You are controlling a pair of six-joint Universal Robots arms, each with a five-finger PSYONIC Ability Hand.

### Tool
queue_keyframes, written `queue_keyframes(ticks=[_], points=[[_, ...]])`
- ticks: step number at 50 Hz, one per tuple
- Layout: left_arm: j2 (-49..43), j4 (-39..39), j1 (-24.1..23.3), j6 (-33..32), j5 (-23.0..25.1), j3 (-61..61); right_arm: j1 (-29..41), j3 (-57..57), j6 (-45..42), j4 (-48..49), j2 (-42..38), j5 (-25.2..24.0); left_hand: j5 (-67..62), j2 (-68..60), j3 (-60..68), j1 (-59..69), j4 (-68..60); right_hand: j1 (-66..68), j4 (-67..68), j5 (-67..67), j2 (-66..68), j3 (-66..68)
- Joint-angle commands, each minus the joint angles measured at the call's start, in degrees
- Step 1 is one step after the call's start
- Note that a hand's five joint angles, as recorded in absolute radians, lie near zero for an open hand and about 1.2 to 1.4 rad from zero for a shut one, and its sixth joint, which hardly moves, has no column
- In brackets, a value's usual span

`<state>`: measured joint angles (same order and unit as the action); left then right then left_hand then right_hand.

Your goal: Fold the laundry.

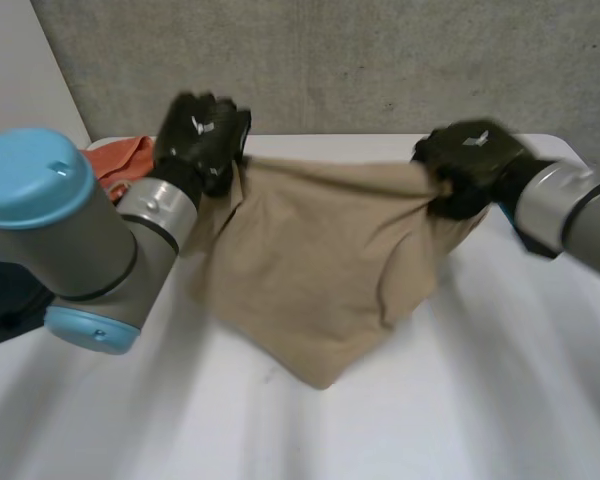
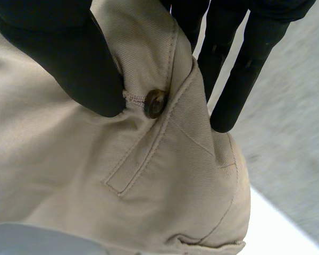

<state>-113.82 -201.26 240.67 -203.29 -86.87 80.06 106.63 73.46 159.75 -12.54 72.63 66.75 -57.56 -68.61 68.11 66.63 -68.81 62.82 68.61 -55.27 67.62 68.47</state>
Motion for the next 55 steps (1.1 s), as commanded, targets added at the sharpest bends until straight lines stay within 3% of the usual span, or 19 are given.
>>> queue_keyframes(ticks=[1, 2, 3, 4, 5, 6, 7, 9, 12, 20, 27, 35, 39, 48, 55], points=[[-8.7, 0.3, 0.8, -0.5, 0.1, -1.7, 7.5, -1.1, -0.9, 3.5, -13.4, 11.1, 0.4, 1.5, -1.0, 0.5, 1.7, 17.2, 11.4, -14.7, 12.4, 11.5], [-8.8, 0.6, 1.4, -0.5, 0.1, -1.7, 7.8, -1.2, -1.2, 4.1, -13.7, 12.1, 15.6, 16.7, -16.2, -14.7, 16.9, 17.2, 11.4, -14.7, 12.4, 11.5], [-8.8, 0.6, 1.6, -0.4, 0.1, -1.5, 8.1, -1.2, -1.5, 5.1, -14.0, 13.0, 20.8, 21.8, -21.3, -19.9, 22.0, 17.2, 11.4, -14.7, 12.4, 11.5], [-8.7, 0.7, 1.7, -0.4, 0.1, -1.3, 8.2, -0.9, -1.6, 6.4, -14.2, 14.2, 26.8, 27.9, -27.4, -25.9, 28.1, -5.1, -10.9, 7.5, -9.9, -10.7], [-8.2, 0.7, 1.9, -0.4, 0.1, -0.9, 8.3, -0.8, -1.6, 7.3, -14.1, 14.4, 36.2, 37.3, -36.8, -35.3, 37.5, -18.0, -23.7, 20.4, -22.8, -23.6], [-7.7, 0.8, 1.9, -0.4, 0.0, -0.7, 8.3, -0.6, -1.6, 7.7, -14.0, 14.5, 37.3, 38.4, -37.9, -36.4, 38.6, -26.1, -31.9, 28.5, -30.9, -31.7], [-7.2, 0.9, 1.9, -0.2, 0.0, -0.6, 8.3, -0.2, -1.6, 9.2, -13.6, 14.8, 37.8, 38.9, -38.4, -36.9, 39.1, -45.3, -51.1, 47.8, -50.1, -51.0], [-3.4, 1.0, 1.8, 0.1, -0.3, 0.3, 8.2, -0.1, -1.2, 11.1, -13.5, 15.1, 38.3, 39.4, -38.9, -37.4, 39.6, -52.8, -58.6, 55.3, -57.6, -58.5], [1.9, 1.0, 1.6, 0.2, -1.2, 3.0, 7.9, 0.2, -0.8, 12.7, -12.8, 15.2, 38.7, 39.7, -39.2, -37.7, 39.9, -52.8, -58.6, 55.3, -57.6, -58.5], [17.1, 0.9, -1.3, 1.0, -2.6, 14.2, 7.4, 4.2, -1.5, 12.7, -0.6, 15.0, 38.3, 39.4, -38.9, -37.4, 39.6, -52.4, -58.2, 54.9, -57.2, -58.1], [24.0, 1.5, -4.0, 2.0, -2.8, 28.0, 4.7, 9.8, -5.2, 4.6, 6.7, 14.3, 32.5, 33.5, -33.0, -31.6, 33.7, -37.6, -43.4, 40.1, -42.4, -43.3], [22.2, 6.6, -7.7, 11.1, -2.7, 33.0, -1.5, 17.9, -17.0, 1.9, 7.0, 12.5, 32.4, 33.5, -33.0, -31.5, 33.7, -36.8, -42.5, 39.2, -41.6, -42.4], [15.2, 7.1, -8.5, 16.2, -2.4, 32.5, -2.7, 20.8, -18.3, 3.4, 5.6, 8.8, 33.8, 34.8, -34.3, -32.9, 35.0, -35.6, -41.4, 38.0, -40.4, -41.2], [4.8, 3.9, -9.8, 16.8, -2.3, 27.9, -3.4, 23.0, -18.2, 13.7, -4.1, 2.6, 41.0, 42.1, -41.6, -40.1, 42.3, -35.7, -41.5, 38.2, -40.5, -41.4], [-0.8, 2.0, -9.9, 16.4, -2.3, 23.4, -3.1, 22.2, -17.7, 21.2, -7.6, 2.2, 41.0, 42.1, -41.6, -40.1, 42.3, -37.9, -43.7, 40.4, -42.7, -43.6]])
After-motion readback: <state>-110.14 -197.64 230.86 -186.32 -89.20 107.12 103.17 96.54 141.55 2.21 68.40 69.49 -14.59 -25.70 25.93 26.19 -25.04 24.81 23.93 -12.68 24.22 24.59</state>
